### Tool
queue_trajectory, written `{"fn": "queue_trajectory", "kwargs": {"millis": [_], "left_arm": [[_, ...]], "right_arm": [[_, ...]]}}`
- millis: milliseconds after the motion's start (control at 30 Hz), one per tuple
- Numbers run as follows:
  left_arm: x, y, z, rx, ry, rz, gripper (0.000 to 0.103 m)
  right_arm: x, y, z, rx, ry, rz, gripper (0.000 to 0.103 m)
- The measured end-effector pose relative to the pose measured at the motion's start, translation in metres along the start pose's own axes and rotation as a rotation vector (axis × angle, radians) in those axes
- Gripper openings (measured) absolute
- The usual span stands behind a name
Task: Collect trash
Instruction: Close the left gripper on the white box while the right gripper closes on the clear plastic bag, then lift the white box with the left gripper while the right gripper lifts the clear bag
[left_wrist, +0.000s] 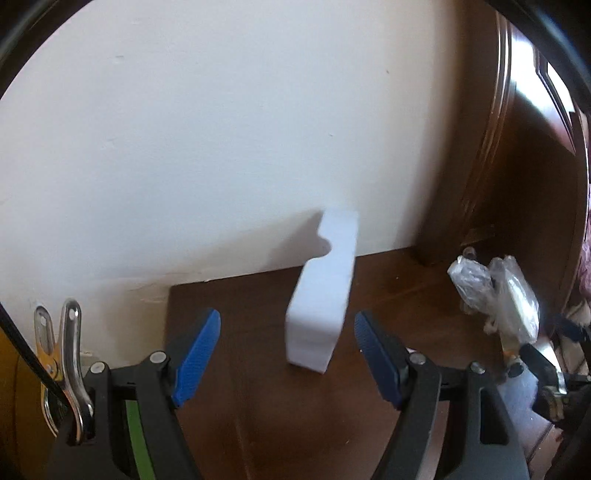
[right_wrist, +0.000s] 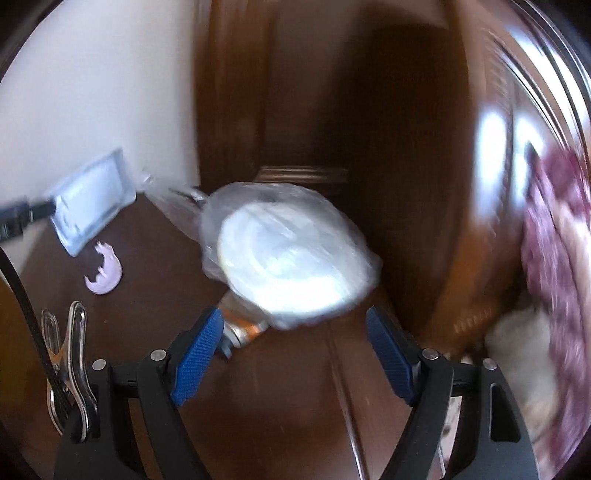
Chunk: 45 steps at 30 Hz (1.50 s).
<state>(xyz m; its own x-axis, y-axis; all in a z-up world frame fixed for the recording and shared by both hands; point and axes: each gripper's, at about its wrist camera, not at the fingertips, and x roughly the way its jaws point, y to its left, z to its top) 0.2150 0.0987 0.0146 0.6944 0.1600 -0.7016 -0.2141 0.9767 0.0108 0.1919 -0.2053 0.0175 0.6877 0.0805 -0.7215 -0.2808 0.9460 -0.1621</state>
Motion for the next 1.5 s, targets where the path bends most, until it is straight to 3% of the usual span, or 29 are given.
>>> {"fn": "queue_trajectory", "kwargs": {"millis": [133, 200, 233, 300, 333, 367, 467, 667, 933, 1267, 1500], "left_arm": [[0.015, -0.007, -0.004, 0.044, 0.02, -0.005, 0.079], [0.021, -0.007, -0.006, 0.045, 0.029, -0.031, 0.064], [0.024, -0.004, -0.007, 0.031, 0.041, -0.053, 0.038], [0.026, 0.002, -0.006, -0.008, 0.072, -0.092, 0.033], [0.025, 0.006, -0.006, -0.026, 0.076, -0.121, 0.033], [0.023, 0.008, -0.006, -0.032, 0.072, -0.134, 0.032], [0.009, 0.009, -0.009, -0.018, 0.02, -0.161, 0.032], [-0.02, 0.009, -0.02, -0.003, -0.074, -0.174, 0.032], [-0.042, 0.009, -0.037, 0.014, -0.122, -0.175, 0.033], [-0.063, 0.001, -0.042, -0.016, -0.236, -0.175, 0.033], [-0.086, -0.008, -0.059, -0.007, -0.309, -0.202, 0.033]], "right_arm": [[0.02, 0.015, 0.012, -0.094, -0.004, -0.134, 0.081], [0.027, 0.016, 0.018, -0.117, -0.003, -0.141, 0.081], [0.03, 0.015, 0.021, -0.116, -0.012, -0.144, 0.078], [0.033, 0.011, 0.025, -0.098, -0.026, -0.118, 0.06], [0.034, 0.009, 0.027, -0.086, -0.033, -0.088, 0.04], [0.035, 0.008, 0.028, -0.082, -0.042, -0.079, 0.03], [0.031, 0.007, 0.031, -0.073, -0.081, -0.078, 0.019], [0.008, 0.003, 0.034, -0.066, -0.169, 0.002, 0.011], [-0.031, -0.016, 0.031, -0.007, -0.258, 0.14, 0.008], [-0.025, -0.021, 0.038, 0.056, -0.284, 0.208, 0.006], [-0.06, -0.028, 0.026, 0.151, -0.337, 0.265, 0.006]]}}
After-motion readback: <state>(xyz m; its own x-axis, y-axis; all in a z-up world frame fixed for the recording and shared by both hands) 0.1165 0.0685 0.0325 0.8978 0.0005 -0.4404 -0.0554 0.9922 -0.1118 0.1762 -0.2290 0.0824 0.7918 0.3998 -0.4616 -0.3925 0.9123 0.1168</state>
